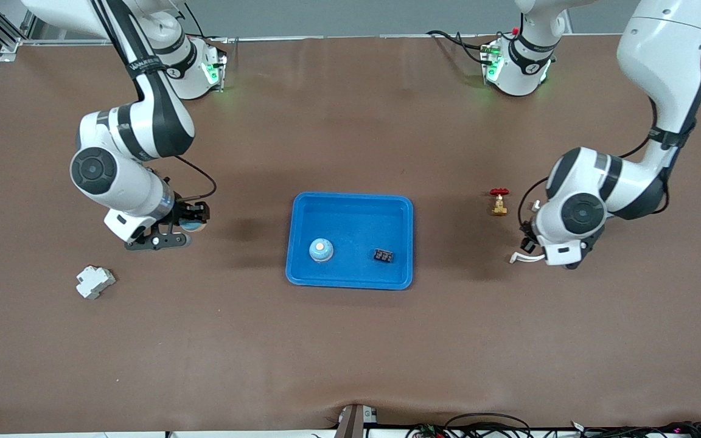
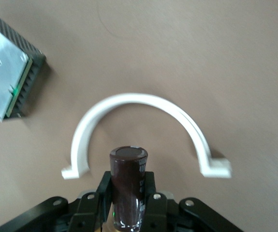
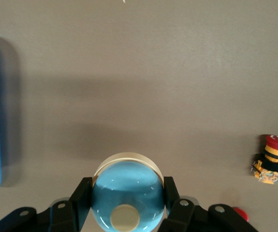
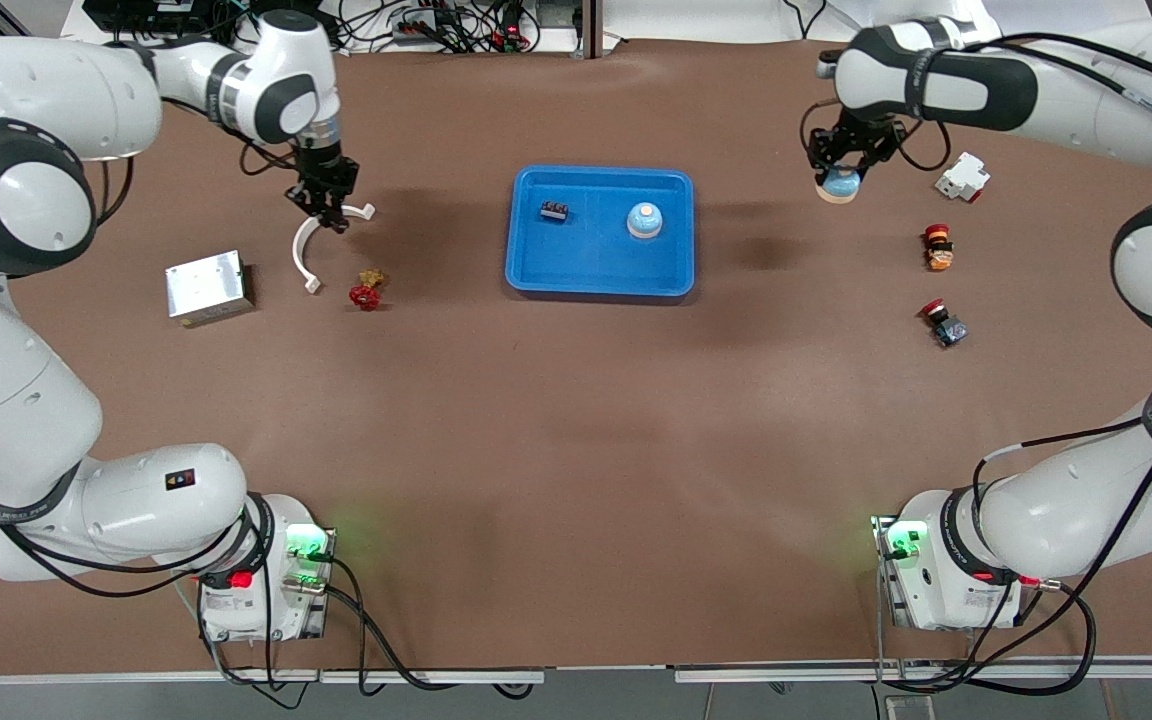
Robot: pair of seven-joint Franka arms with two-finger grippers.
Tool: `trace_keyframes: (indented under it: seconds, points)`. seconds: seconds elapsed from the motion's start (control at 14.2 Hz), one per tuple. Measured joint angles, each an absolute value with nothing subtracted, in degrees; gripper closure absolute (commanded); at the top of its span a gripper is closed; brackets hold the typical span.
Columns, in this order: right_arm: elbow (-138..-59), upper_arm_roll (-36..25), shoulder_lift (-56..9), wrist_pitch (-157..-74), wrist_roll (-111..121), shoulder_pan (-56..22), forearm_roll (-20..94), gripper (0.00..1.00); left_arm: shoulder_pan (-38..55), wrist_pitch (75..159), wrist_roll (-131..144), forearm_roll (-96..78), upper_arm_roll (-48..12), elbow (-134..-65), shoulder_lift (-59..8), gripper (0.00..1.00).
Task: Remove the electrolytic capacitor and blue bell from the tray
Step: 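Carry the bell with the right gripper while the left gripper carries capacitor, then lower the bell with the right gripper while the left gripper lowers capacitor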
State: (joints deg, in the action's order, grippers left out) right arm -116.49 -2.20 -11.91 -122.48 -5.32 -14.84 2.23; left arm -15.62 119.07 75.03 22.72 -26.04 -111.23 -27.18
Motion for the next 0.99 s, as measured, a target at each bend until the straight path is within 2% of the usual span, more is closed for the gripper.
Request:
trace_keyframes:
  seconds: [0.35, 0.78, 0.85, 0.99]
  points:
    - [-127.46, -2.20, -9.46, -133.89, 2.71, -10.23, 2.23, 1.00, -16.90, 119.16, 73.00, 22.67, -26.35, -112.52, -28.52, 1.00]
    - [-133.93, -2.18, -9.69, -144.55, 5.38, -7.99, 2.23, 1.00, -16.76, 120.83, 73.00, 22.67, -26.44, -112.53, -31.45, 1.00]
    - [-134.47, -2.18, -10.06, -145.31, 5.38, -7.97, 2.23, 1.00, -16.77, 121.06, 73.00, 22.67, -26.44, -112.52, -31.83, 0.89]
    - [-134.83, -2.18, -11.41, -146.73, 5.38, -7.80, 2.23, 1.00, -16.77, 121.70, 73.00, 22.67, -26.44, -112.48, -32.42, 0.31]
